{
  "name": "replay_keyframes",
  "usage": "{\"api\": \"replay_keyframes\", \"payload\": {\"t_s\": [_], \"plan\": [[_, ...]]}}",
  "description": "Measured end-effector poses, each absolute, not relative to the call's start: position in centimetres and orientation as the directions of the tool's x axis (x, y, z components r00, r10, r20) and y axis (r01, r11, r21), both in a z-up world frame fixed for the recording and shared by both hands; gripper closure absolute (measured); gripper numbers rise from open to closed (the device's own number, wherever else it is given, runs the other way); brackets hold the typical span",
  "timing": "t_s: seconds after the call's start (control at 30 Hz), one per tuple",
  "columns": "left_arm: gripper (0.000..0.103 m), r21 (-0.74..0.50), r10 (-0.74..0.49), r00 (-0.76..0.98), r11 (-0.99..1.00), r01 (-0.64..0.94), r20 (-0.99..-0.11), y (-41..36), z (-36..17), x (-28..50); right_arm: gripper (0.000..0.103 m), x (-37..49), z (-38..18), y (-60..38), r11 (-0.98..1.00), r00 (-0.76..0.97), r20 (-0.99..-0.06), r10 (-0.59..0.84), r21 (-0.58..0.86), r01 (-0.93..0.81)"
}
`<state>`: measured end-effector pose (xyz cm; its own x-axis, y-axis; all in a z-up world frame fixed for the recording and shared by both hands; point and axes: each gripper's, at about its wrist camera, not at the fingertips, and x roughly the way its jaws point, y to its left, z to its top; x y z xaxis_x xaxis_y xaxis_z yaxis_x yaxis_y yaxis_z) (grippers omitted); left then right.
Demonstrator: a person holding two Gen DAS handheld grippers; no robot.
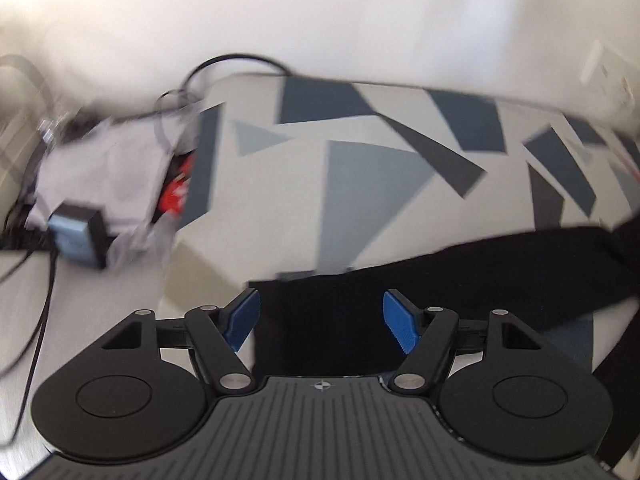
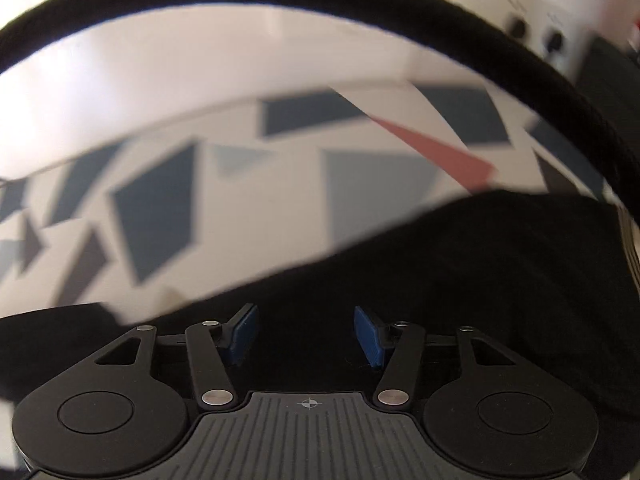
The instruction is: Fold clothes
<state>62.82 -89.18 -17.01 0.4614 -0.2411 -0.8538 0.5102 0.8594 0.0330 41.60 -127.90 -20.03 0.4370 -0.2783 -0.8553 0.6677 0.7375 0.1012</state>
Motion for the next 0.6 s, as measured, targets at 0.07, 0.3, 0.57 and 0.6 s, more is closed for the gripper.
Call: {"api": "replay_keyframes", "payload": {"t_s": [0.07,0.3,0.57,0.6], "plan": [[0.033,0.114,-0.208,0.470,0.816,0.567,-0.858,-91.4,-18.1,62.5,0.048,42.2,-20.3,-127.8,0.752,0.442,-0.843,-0.307,0.070,0.656],[0.014,0.181,-0.171,0.540,0.823,0.539,-0.824,-93.5,-19.8,63.9,0.045,44.5,-21.2,-130.7,0.744,0.470,-0.785,-0.404,0.017,0.668],[0.013,0.302,-0.103,0.638,0.816,0.493,-0.763,-94.6,-20.1,65.9,0.042,46.3,-21.4,-135.7,0.664,0.460,-0.734,-0.500,0.017,0.748],[0.013,0.312,-0.093,0.643,0.817,0.486,-0.760,-94.8,-20.2,66.2,0.043,46.2,-21.3,-136.2,0.649,0.461,-0.732,-0.502,0.033,0.760]]}}
